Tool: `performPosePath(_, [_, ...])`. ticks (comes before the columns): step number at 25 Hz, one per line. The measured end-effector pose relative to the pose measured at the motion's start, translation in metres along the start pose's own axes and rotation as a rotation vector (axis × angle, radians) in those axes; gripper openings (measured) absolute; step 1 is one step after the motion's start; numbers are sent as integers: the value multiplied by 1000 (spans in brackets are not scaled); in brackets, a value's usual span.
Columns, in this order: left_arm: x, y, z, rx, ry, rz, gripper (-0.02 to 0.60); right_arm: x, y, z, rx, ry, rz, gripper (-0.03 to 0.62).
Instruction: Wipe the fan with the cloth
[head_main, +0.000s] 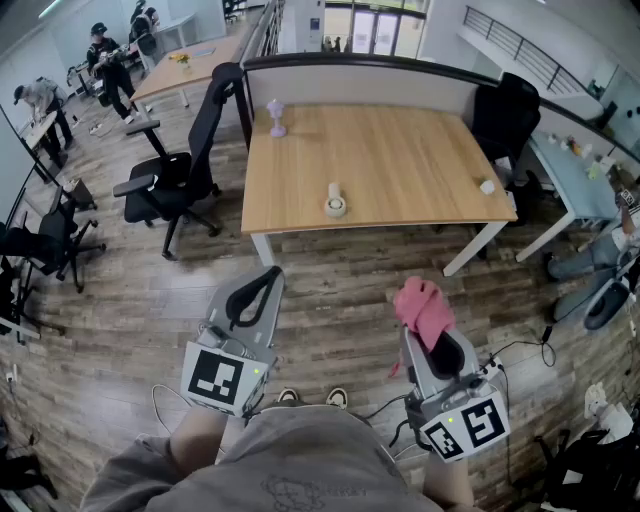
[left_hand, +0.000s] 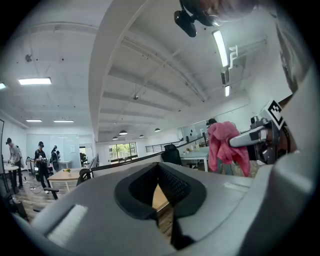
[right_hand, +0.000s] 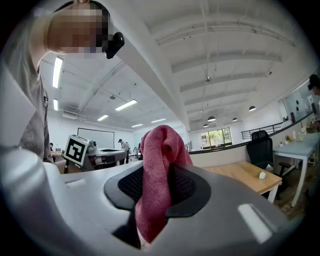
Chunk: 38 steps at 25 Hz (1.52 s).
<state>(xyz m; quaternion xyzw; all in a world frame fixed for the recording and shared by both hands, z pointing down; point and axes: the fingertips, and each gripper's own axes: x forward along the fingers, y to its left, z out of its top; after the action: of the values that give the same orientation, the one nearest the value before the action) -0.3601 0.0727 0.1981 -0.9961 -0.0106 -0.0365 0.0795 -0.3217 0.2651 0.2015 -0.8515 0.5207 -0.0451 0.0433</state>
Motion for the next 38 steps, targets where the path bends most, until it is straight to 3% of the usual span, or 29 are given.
performPosePath(9, [27,-18,-4,10,-12,8,2,-4,-38,-11,24,30,18,114])
performPosePath(14, [38,-30,-7,-64,-31,71,11,-11,-59,-22,31,56,34,114])
performPosePath(16, [41,-32,-6,-102,-45,112,363,-16,-65,-24,32,58,41,114])
performPosePath(19, [47,-35,-2,-99,-60,138,416,-19,-77,-24,34,58,37,114])
performPosePath(23, [65,-38,0,-64,-56,124,417,-15,-95,-24,42,56,25,114])
performPosePath(30, [112,-40,-20,-75,-28,90,417,8,-128,-36,49,83,16,114])
performPosePath(38, [184,-14,-35,-84,5,94,417,62,-183,-37,52,124,10,114])
